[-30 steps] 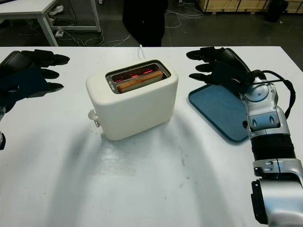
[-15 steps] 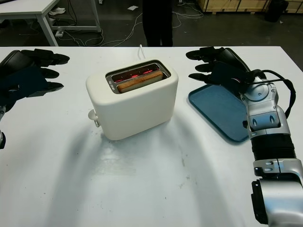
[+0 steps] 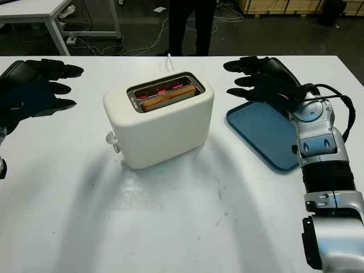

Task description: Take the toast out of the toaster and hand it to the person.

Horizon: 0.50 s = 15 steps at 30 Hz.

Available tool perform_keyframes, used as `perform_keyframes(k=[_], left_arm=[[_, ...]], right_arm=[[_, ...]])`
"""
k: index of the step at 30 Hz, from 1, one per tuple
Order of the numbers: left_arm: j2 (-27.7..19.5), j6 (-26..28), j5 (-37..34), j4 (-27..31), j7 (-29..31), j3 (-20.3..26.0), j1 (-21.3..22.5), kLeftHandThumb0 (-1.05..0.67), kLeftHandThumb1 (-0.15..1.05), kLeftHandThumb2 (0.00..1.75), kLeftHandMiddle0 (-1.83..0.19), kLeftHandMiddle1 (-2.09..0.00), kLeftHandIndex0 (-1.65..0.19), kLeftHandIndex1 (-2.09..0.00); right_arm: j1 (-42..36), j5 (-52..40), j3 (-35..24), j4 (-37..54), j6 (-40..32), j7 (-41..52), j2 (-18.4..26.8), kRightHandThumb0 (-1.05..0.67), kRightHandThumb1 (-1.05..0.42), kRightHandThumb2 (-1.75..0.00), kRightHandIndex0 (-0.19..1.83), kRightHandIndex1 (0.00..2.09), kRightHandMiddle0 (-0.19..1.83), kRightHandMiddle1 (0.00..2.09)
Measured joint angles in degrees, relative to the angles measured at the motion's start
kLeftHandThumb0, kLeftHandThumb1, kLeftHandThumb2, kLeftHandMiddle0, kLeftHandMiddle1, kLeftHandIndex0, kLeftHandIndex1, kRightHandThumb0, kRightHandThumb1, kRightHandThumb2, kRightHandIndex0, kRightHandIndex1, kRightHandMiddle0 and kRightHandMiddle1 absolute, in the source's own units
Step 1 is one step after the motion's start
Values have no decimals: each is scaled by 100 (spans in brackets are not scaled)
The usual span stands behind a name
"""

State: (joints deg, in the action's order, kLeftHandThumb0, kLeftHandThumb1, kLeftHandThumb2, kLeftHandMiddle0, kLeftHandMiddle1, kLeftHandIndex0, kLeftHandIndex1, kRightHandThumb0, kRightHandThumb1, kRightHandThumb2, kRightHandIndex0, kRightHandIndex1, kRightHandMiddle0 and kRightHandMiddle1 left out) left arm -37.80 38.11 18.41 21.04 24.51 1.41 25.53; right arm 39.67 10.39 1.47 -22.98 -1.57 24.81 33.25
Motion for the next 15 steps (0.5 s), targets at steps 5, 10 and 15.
perform_keyframes(k=[5,10,15], left_arm=[[0,-13,0,-4,-1,0,0,-1,92,9,-62,-28,-64,-1],[0,-23,0,-5,-1,0,0,-2,92,9,-62,-28,-64,0],[1,-23,0,-5,-1,0,0,-1,92,9,-62,-28,-64,0]], right_arm=[[0,6,8,0,-2,0,-1,-48,-92,-9,67,0,58,0],[0,9,14,0,-2,-1,-1,-47,-92,-10,69,1,59,0],[0,14,47,0,-2,-1,-1,-45,-92,-10,68,0,58,0]])
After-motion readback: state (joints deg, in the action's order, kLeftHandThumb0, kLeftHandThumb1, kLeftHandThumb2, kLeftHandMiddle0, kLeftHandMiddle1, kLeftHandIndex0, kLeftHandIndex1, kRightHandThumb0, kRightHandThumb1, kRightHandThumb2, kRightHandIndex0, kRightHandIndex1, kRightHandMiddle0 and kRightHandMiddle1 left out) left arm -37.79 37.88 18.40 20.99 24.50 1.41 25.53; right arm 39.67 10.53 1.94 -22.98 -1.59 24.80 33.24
